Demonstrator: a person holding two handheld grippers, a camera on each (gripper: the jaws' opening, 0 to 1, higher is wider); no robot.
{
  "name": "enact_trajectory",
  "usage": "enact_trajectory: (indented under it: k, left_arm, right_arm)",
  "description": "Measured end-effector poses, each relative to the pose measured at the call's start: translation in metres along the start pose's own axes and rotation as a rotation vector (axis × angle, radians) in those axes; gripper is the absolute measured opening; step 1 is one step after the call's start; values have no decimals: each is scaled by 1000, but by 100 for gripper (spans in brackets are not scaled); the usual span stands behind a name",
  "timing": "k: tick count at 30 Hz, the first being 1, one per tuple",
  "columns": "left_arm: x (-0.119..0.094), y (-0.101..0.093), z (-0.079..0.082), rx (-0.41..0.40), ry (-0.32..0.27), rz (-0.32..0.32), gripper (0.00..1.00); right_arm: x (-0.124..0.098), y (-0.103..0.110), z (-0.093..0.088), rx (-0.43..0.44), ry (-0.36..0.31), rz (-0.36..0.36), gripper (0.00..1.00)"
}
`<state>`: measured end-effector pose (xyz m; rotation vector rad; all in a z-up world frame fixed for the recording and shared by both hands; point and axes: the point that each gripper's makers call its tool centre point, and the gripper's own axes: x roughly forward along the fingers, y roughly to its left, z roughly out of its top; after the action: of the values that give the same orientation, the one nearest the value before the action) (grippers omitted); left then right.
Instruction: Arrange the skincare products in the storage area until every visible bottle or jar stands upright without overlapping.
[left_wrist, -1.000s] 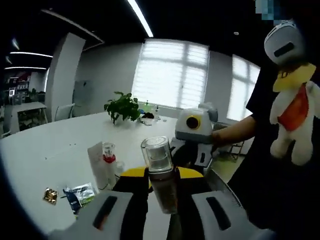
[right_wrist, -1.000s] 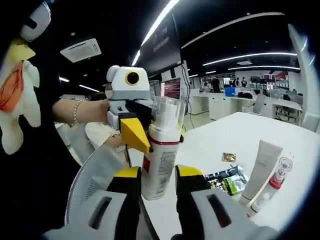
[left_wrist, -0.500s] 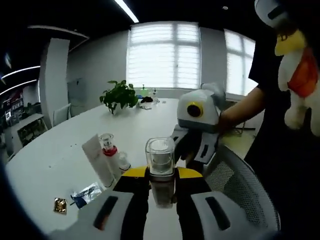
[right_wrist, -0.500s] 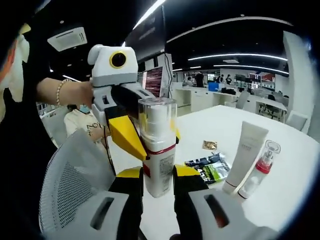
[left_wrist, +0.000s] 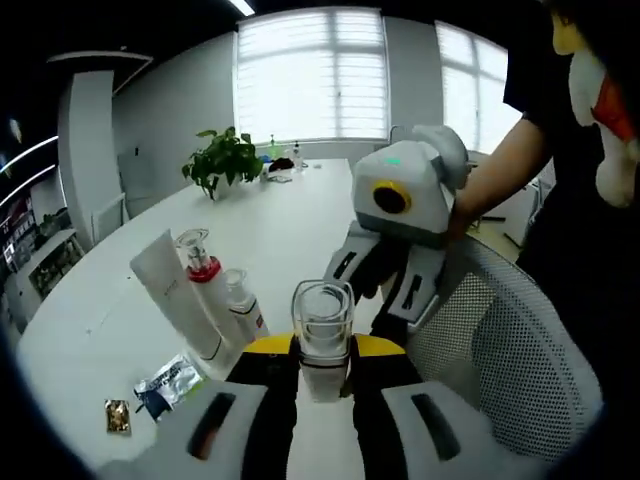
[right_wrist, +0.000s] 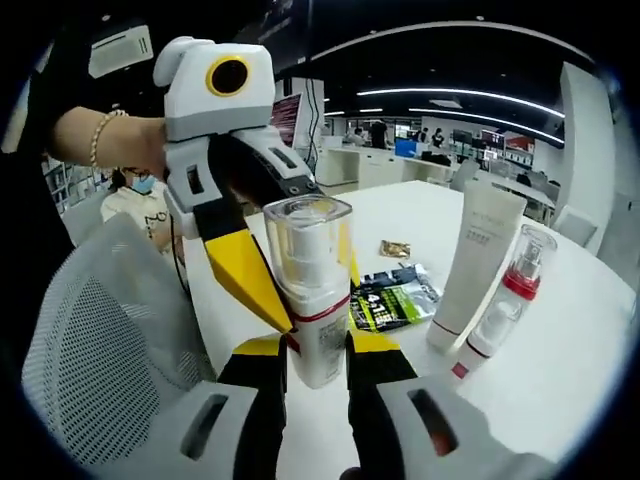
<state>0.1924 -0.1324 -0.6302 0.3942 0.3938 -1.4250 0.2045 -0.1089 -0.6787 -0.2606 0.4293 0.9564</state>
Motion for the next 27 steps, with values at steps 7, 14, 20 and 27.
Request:
enact_trajectory:
  k: [7, 14, 20, 27]
  left_arm:
    - [15, 12, -21, -12, 38, -16, 13]
    - [26, 18, -30, -12, 68, -19, 13]
    - [33, 23, -34, 3, 90, -33, 13]
    - [40, 23, -39, 24, 113, -41, 13]
  right_arm:
    - [12, -10, -20, 5, 54, 2, 22]
    - [20, -18, -31, 12, 82, 11, 22]
    - [24, -25, -39, 26, 85, -1, 22]
    - [25, -28, -45, 20, 103, -8, 22]
